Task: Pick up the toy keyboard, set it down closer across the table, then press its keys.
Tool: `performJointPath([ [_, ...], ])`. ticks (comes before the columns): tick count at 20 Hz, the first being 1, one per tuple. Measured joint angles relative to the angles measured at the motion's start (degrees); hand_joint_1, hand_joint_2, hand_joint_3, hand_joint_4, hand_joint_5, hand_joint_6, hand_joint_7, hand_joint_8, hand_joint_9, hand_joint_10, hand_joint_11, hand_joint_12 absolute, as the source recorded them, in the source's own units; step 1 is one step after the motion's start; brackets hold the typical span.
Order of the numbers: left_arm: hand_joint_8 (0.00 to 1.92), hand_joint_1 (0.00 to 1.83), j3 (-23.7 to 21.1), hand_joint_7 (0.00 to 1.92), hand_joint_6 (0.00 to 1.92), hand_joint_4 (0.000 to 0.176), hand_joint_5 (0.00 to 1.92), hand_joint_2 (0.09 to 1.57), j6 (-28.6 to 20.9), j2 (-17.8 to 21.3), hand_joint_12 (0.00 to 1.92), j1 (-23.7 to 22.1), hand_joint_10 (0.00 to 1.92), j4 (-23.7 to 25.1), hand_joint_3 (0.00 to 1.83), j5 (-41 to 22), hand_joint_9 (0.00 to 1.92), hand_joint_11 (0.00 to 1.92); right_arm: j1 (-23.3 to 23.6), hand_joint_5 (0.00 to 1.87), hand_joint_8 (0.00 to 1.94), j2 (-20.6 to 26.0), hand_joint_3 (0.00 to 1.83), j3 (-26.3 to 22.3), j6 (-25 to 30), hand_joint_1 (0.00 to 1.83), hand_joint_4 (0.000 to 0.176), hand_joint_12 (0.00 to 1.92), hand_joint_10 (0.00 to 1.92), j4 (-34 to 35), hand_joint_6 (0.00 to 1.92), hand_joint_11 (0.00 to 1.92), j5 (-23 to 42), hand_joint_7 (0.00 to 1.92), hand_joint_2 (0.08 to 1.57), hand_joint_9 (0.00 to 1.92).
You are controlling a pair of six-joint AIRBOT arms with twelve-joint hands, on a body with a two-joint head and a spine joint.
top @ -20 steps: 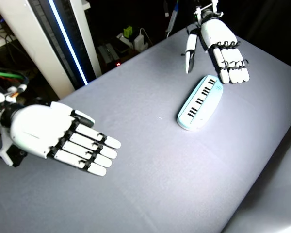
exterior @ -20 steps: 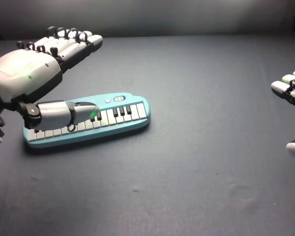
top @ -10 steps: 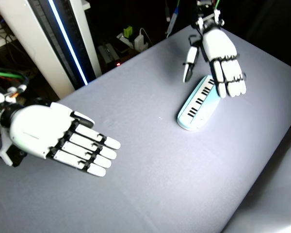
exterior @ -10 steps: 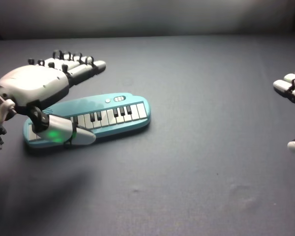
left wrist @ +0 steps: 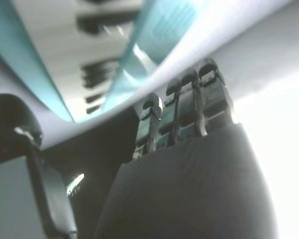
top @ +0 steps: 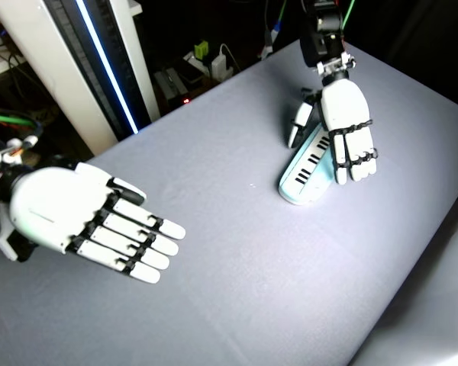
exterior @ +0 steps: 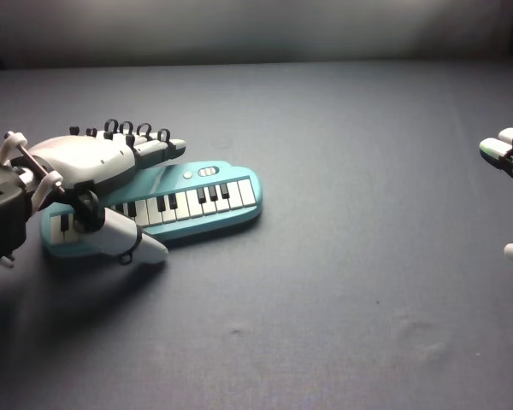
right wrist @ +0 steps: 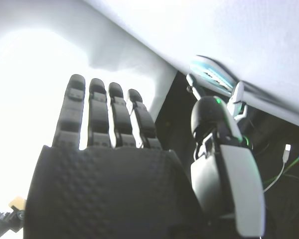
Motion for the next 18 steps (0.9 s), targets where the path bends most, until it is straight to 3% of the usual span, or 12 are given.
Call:
performJointPath([
  [3, 0.02, 1.13, 0.39, 0.14, 0.01, 0.074, 0.05, 1.08, -0.22, -0.24, 1.43, -0.24, 0.07, -0.2, 0.0, 0.17, 0.19, 0.0, 0.0, 0.0, 0.0, 0.0, 0.0, 0.0, 0.24, 0.22, 0.0, 0.0, 0.0, 0.02, 0.0, 0.0, 0.0, 0.0, 1.35, 0.0],
  [4, 0.24, 1.26, 0.39, 0.34, 0.05, 0.017, 0.27, 1.1, -0.61, -0.33, 1.72, -0.26, 0.78, -0.37, 0.0, 0.2, 0.22, 0.1, 0.0, 0.0, 0.0, 0.0, 0.01, 0.0, 0.35, 0.23, 0.0, 0.0, 0.0, 0.09, 0.0, 0.0, 0.0, 0.0, 1.36, 0.0],
  [5, 0.75, 1.31, 0.39, 0.3, 0.11, 0.0, 0.4, 1.11, -1.09, -0.35, 1.86, -0.33, 1.3, -0.87, 0.0, 0.0, 0.24, 0.22, 0.0, 0.0, 0.0, 0.0, 0.01, 0.0, 0.37, 0.22, 0.0, 0.0, 0.0, 0.11, 0.0, 0.0, 0.0, 0.0, 1.36, 0.0],
  [6, 1.08, 1.35, 0.39, 0.33, 0.5, 0.0, 0.46, 1.13, -1.22, -0.42, 1.86, -0.39, 1.51, -0.85, 0.0, -0.5, 0.39, 0.41, 0.0, 0.0, 0.0, 0.0, 0.0, 0.0, 0.42, 0.21, 0.0, 0.0, 0.0, 0.02, 0.0, 0.0, 0.02, 0.0, 1.36, 0.0],
  [7, 1.5, 1.21, 0.42, 0.65, 1.2, 0.0, 0.56, 1.25, -1.29, -0.42, 1.91, -0.39, 1.72, -0.92, 0.01, -0.94, 0.57, 0.62, 0.0, 0.0, 0.0, 0.0, 0.0, 0.0, 0.42, 0.23, 0.0, 0.0, 0.0, -0.11, 0.0, 0.0, 0.07, 0.0, 1.36, 0.0],
  [8, 1.63, 1.19, 0.42, 0.7, 1.35, 0.0, 0.56, 1.29, -1.33, -0.42, 1.92, -0.39, 1.81, -1.03, 0.0, -1.11, 0.61, 0.7, -0.04, 0.0, 0.0, 0.0, 0.0, 0.0, 0.44, 0.24, 0.0, 0.0, 0.0, 0.0, 0.0, 0.0, 0.04, 0.0, 1.36, 0.0],
  [10, 1.66, 1.12, 0.42, 0.64, 1.52, 0.0, 0.55, 1.33, -1.27, -0.42, 1.92, -0.39, 1.85, -0.85, 0.01, -1.27, 0.51, 0.65, -0.39, 0.0, 0.0, 0.0, 0.0, 0.0, 0.61, 0.23, 0.0, 0.0, 0.0, 0.17, 0.0, 0.0, 0.13, 0.0, 1.36, 0.0],
  [12, 1.55, 1.3, 0.35, 0.63, 1.37, 0.0, 0.34, 1.28, -1.22, -0.42, 1.92, -0.39, 1.75, -0.61, 0.0, -1.36, 0.43, 0.53, -0.39, 0.0, 0.0, 0.0, 0.0, 0.0, 0.85, 0.26, 0.0, 0.0, 0.0, 0.07, 0.0, 0.0, 0.2, 0.0, 1.36, 0.0],
  [14, 1.55, 1.42, -1.09, 0.54, 1.34, 0.0, 0.32, 1.27, -1.11, 0.31, 1.9, -0.37, 1.67, -0.46, 0.0, -1.9, 0.63, 0.58, -0.39, 0.0, 0.0, 0.0, 0.0, 0.0, 0.9, 0.28, 0.0, 0.0, 0.0, -0.02, 0.0, 0.0, 0.28, 0.0, 1.36, 0.0],
  [15, 1.58, 1.33, -1.88, 0.6, 1.35, 0.0, 0.29, 1.28, -1.05, 0.83, 1.92, -0.31, 1.74, 0.11, 0.0, -2.34, 0.49, 0.56, -0.39, 0.0, 0.0, 0.0, 0.0, 0.0, 1.11, 0.27, 0.0, 0.0, 0.0, 0.04, 0.0, 0.0, 0.31, 0.0, 1.36, 0.0],
  [16, 1.36, 1.41, -3.04, 0.29, 1.33, 0.0, 0.26, 1.18, -1.07, 1.64, 1.92, -0.31, 1.66, 1.84, 0.0, -2.82, 0.33, 0.4, -0.39, 0.0, 0.0, 0.0, 0.0, 0.0, 1.33, 0.25, 0.0, 0.0, 0.0, 0.11, 0.0, 0.0, 0.42, 0.0, 1.36, 0.0],
  [18, 1.45, 1.44, -4.22, 0.18, 1.45, 0.0, 0.19, 1.14, -3.3, 2.49, 1.92, -0.33, 1.68, 5.05, 0.0, -4.35, 0.26, 0.33, -0.39, 0.0, 0.0, 0.0, 0.0, -0.13, 1.57, 0.26, 0.0, 0.0, 0.0, 0.15, 0.0, 0.0, 0.9, 0.0, 1.36, 0.0],
])
